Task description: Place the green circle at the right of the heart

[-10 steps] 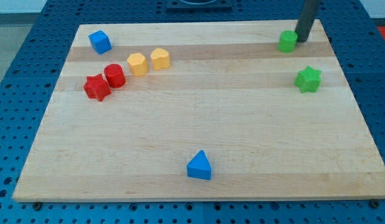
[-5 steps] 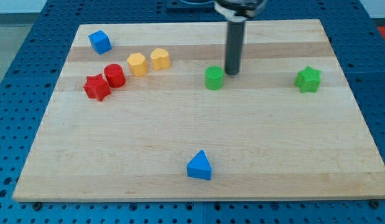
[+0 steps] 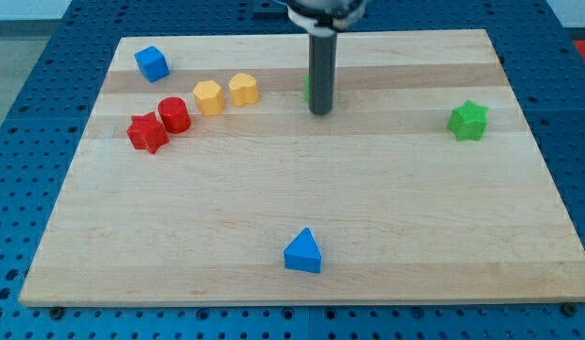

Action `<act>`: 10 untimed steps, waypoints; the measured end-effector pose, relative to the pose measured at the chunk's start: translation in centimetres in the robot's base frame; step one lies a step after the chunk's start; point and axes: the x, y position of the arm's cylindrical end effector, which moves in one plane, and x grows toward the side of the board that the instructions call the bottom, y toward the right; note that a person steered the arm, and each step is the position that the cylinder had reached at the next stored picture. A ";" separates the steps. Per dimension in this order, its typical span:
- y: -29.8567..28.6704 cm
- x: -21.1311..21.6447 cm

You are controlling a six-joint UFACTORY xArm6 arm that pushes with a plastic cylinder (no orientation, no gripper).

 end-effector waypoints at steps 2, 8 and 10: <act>0.8 4.3; 3.5 -4.4; 1.3 -5.5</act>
